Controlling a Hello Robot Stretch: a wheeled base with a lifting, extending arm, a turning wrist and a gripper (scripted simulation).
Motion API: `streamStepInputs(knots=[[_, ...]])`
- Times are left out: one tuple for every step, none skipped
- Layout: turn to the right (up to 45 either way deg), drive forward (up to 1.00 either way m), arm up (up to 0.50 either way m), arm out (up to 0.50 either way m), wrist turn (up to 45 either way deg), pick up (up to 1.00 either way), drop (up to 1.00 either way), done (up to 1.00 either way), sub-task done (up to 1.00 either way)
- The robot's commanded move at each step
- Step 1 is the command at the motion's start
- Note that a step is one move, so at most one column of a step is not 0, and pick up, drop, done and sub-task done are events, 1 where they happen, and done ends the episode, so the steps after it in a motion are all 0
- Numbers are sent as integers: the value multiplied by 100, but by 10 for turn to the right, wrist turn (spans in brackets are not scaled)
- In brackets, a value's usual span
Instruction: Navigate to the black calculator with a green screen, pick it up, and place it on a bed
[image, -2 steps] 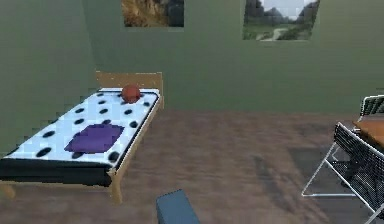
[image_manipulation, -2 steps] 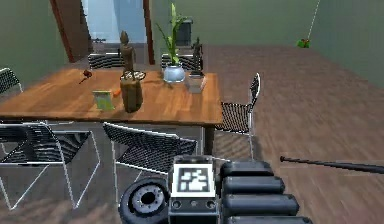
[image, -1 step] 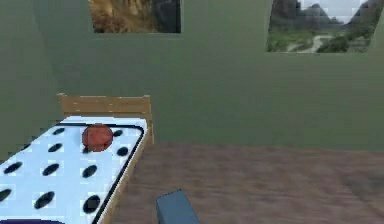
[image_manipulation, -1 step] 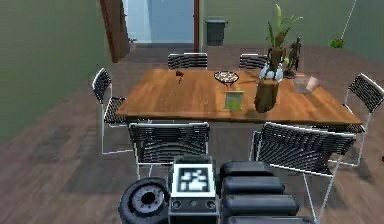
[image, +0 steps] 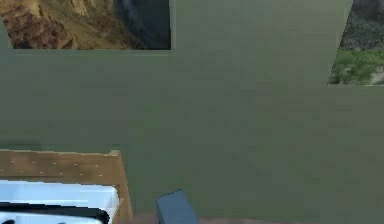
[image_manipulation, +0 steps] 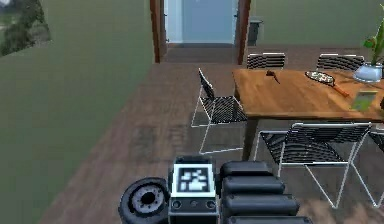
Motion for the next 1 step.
streamStepInputs(knots=[[0,20,0,0,0,0,0,0,0]])
